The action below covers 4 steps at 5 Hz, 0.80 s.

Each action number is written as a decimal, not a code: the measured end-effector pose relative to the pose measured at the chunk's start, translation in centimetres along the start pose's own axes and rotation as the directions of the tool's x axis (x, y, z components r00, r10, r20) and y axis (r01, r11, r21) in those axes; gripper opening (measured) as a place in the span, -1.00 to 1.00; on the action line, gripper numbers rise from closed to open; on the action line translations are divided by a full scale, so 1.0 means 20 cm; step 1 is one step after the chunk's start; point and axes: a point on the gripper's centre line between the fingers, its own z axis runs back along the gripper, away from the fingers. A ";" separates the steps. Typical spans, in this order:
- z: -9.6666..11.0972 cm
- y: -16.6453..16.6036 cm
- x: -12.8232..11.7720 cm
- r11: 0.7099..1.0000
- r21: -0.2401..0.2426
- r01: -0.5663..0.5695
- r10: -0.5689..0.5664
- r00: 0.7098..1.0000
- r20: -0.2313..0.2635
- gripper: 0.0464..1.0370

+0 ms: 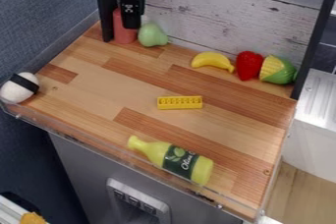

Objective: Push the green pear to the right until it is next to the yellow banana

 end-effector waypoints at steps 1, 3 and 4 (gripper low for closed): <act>-0.02 0.01 -0.02 0.986 0.013 -0.165 0.165 0.986 0.009 0.92; -0.16 0.01 -0.04 0.951 0.023 -0.308 0.308 0.951 0.008 0.92; -0.22 0.01 -0.05 0.967 0.034 -0.253 0.253 0.967 0.009 0.92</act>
